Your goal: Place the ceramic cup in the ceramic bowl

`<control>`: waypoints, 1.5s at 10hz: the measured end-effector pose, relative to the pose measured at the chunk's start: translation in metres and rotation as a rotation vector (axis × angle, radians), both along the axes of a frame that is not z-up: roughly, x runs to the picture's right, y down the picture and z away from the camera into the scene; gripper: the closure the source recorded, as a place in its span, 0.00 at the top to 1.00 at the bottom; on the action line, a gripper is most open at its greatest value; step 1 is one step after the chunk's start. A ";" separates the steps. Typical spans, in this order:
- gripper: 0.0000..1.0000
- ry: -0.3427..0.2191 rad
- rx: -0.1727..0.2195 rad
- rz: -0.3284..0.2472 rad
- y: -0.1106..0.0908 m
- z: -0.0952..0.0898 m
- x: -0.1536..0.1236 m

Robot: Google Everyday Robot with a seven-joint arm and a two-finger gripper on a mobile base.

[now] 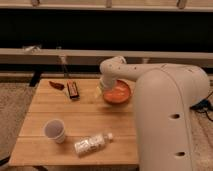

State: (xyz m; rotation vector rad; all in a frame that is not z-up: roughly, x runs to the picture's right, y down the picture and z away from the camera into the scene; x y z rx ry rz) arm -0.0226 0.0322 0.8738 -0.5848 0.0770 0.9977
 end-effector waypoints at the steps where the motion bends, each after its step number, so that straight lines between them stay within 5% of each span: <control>1: 0.80 -0.015 0.022 -0.030 0.009 -0.021 -0.014; 9: 0.80 -0.204 0.086 -0.325 0.077 -0.150 -0.143; 12: 0.80 -0.256 0.086 -0.410 0.090 -0.168 -0.168; 15: 0.80 -0.269 0.084 -0.448 0.105 -0.160 -0.179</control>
